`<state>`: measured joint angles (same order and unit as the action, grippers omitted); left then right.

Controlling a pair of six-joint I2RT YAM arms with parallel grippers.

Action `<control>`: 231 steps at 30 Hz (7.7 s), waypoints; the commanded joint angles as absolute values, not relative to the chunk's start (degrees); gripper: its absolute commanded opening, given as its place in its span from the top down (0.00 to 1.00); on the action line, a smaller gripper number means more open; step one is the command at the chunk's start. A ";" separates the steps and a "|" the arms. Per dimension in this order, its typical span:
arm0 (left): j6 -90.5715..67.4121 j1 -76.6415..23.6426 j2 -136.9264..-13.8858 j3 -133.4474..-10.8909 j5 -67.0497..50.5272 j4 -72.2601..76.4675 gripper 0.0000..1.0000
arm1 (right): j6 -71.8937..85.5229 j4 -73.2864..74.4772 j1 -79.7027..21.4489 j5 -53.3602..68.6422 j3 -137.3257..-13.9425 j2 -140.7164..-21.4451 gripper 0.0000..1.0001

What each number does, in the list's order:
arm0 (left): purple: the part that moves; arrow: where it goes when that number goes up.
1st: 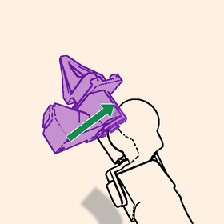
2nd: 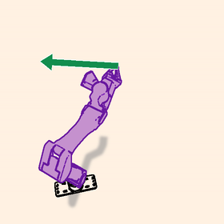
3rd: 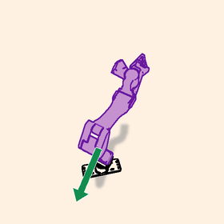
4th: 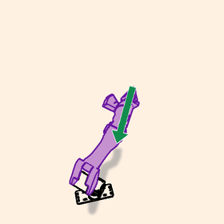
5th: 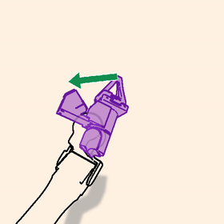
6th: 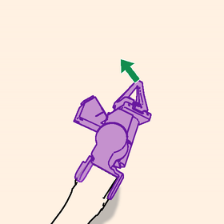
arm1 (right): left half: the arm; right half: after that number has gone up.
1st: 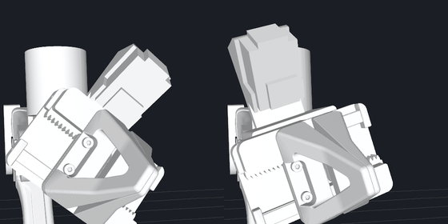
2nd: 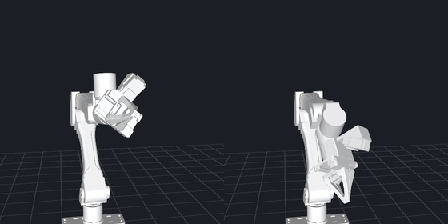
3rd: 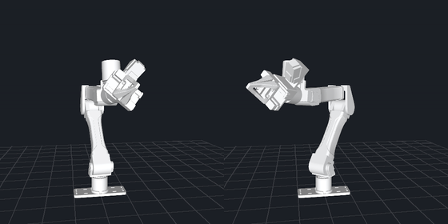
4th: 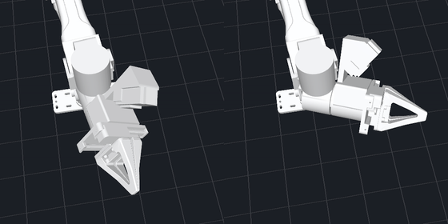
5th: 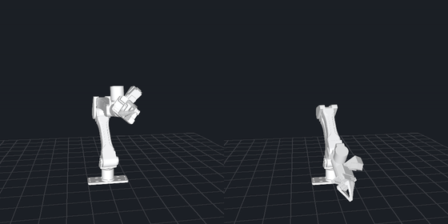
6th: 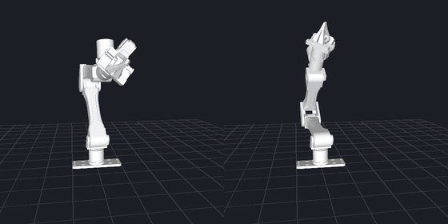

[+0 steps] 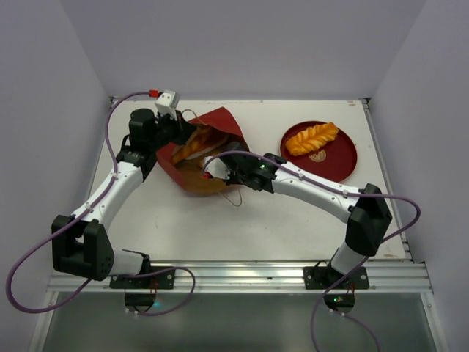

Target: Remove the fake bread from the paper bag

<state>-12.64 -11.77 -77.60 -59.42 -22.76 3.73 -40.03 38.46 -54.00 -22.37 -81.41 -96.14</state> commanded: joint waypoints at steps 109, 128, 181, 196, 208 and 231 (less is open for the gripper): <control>-10.99 -11.95 -76.29 -59.77 -20.57 3.34 1.00 | -28.74 25.14 14.06 6.06 -52.73 -71.80 0.47; -10.99 -11.95 -76.20 -59.85 -20.65 3.34 1.00 | -29.09 27.68 14.59 12.03 -53.96 -65.57 0.48; -7.65 -12.30 -75.76 -59.33 -20.83 0.09 1.00 | -59.14 11.18 -55.54 -25.92 -80.42 -97.19 0.63; -7.29 -12.30 -74.79 -58.98 -21.36 0.09 1.00 | -61.43 9.05 -58.27 -28.39 -87.10 -104.68 0.61; -7.21 -12.30 -74.53 -58.71 -21.18 0.09 1.00 | -61.61 10.72 -58.71 -28.48 -90.61 -108.98 0.60; -7.12 -12.30 -74.44 -58.53 -21.45 0.09 1.00 | -61.44 10.64 -58.54 -29.97 -93.60 -112.68 0.57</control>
<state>-7.86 -12.10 -75.94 -59.11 -21.78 0.47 -60.97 12.62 -58.54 -28.03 -90.83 -112.95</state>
